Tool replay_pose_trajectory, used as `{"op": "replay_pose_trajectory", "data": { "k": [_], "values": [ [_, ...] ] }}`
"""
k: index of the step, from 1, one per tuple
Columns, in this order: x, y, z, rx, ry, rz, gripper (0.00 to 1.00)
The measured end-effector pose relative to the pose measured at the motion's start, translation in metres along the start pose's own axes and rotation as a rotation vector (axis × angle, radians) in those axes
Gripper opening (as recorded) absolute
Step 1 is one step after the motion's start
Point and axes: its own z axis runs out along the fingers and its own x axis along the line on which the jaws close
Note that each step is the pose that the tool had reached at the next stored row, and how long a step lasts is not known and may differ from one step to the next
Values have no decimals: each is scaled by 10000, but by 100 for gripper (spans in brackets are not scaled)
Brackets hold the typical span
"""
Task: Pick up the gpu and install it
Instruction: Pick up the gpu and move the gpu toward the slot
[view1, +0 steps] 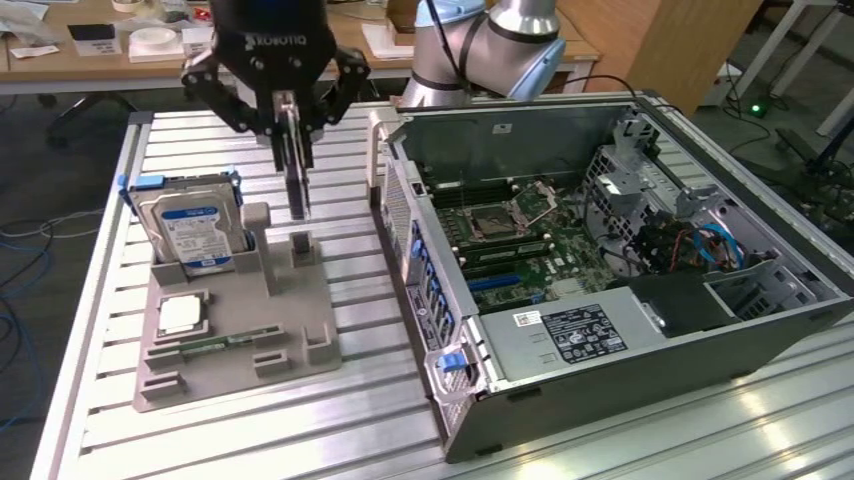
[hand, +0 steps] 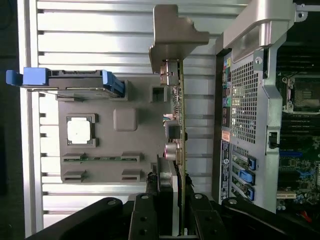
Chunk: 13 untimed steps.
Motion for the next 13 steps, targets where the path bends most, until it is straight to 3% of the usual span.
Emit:
{"op": "replay_pose_trajectory", "data": {
  "k": [6, 10, 13],
  "values": [
    [-5, 3, -235, 1, 2, -1, 28],
    [-7, 3, -239, -8, -2, -1, 28],
    [-70, 4, -237, -8, -1, 12, 28]
  ]
}}
